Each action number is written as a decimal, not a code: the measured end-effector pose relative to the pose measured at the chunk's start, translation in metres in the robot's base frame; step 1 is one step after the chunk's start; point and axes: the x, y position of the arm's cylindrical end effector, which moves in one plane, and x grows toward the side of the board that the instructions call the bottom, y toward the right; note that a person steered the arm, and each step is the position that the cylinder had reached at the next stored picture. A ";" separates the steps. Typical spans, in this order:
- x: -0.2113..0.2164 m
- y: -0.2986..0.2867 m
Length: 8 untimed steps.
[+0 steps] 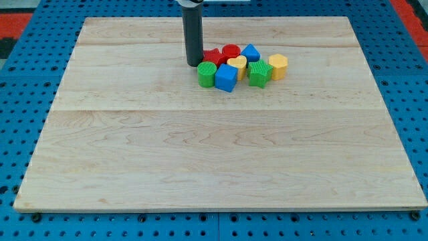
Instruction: Push the blue blocks towards the down
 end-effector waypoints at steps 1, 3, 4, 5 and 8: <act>0.000 0.000; -0.004 0.000; -0.036 -0.014; -0.044 -0.013; -0.065 0.107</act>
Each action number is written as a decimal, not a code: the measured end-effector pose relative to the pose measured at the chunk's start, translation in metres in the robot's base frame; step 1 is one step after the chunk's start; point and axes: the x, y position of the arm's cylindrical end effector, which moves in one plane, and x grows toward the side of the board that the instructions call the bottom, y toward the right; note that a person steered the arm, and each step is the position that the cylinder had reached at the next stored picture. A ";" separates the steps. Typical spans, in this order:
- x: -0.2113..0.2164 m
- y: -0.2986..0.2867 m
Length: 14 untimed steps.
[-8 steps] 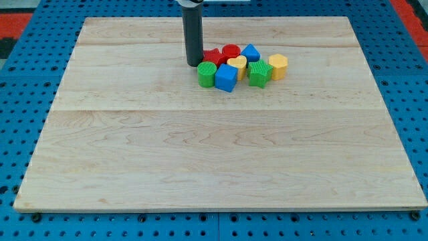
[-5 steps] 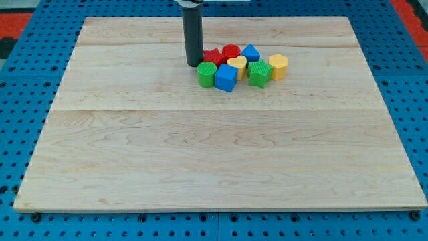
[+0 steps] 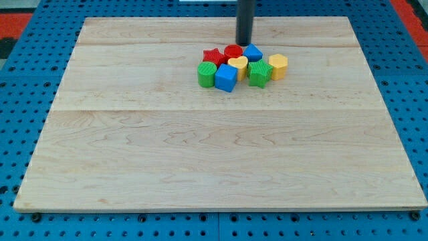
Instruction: Push the blue blocks towards the down
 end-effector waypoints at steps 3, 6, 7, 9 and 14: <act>0.067 -0.022; 0.105 -0.049; 0.104 -0.035; 0.077 -0.038; 0.085 -0.022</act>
